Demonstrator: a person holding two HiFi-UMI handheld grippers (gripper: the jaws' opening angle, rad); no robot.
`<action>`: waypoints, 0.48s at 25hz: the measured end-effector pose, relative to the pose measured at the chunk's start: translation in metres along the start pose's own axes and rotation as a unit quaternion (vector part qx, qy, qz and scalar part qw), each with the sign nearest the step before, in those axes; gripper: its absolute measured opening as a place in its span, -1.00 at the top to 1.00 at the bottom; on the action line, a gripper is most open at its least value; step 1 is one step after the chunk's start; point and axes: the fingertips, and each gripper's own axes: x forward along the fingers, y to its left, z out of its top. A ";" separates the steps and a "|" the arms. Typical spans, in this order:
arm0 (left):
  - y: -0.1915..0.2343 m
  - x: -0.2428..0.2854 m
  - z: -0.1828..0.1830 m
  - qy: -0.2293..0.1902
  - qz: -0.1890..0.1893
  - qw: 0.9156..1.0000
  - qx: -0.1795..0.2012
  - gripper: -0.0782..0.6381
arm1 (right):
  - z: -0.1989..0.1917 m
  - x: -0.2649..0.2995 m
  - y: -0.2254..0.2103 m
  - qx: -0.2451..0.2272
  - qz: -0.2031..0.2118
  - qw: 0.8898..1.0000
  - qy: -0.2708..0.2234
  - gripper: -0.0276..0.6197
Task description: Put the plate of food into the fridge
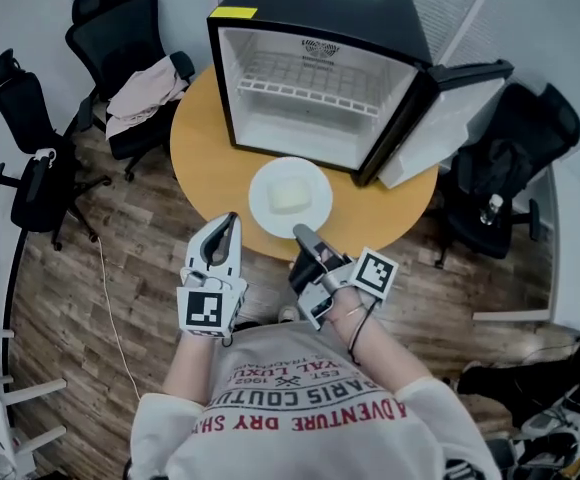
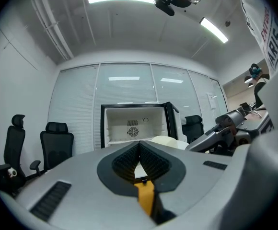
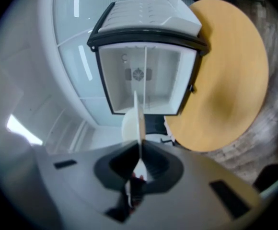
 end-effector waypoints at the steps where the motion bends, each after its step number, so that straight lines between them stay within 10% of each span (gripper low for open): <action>1: 0.000 0.009 0.000 -0.001 -0.003 1.000 0.003 0.69 | 0.007 0.003 -0.001 0.001 -0.001 1.000 -0.002 0.80; 12: 0.021 0.095 -0.006 0.008 -0.060 0.998 0.000 0.69 | 0.066 0.053 0.002 0.015 -0.001 0.998 -0.055 0.80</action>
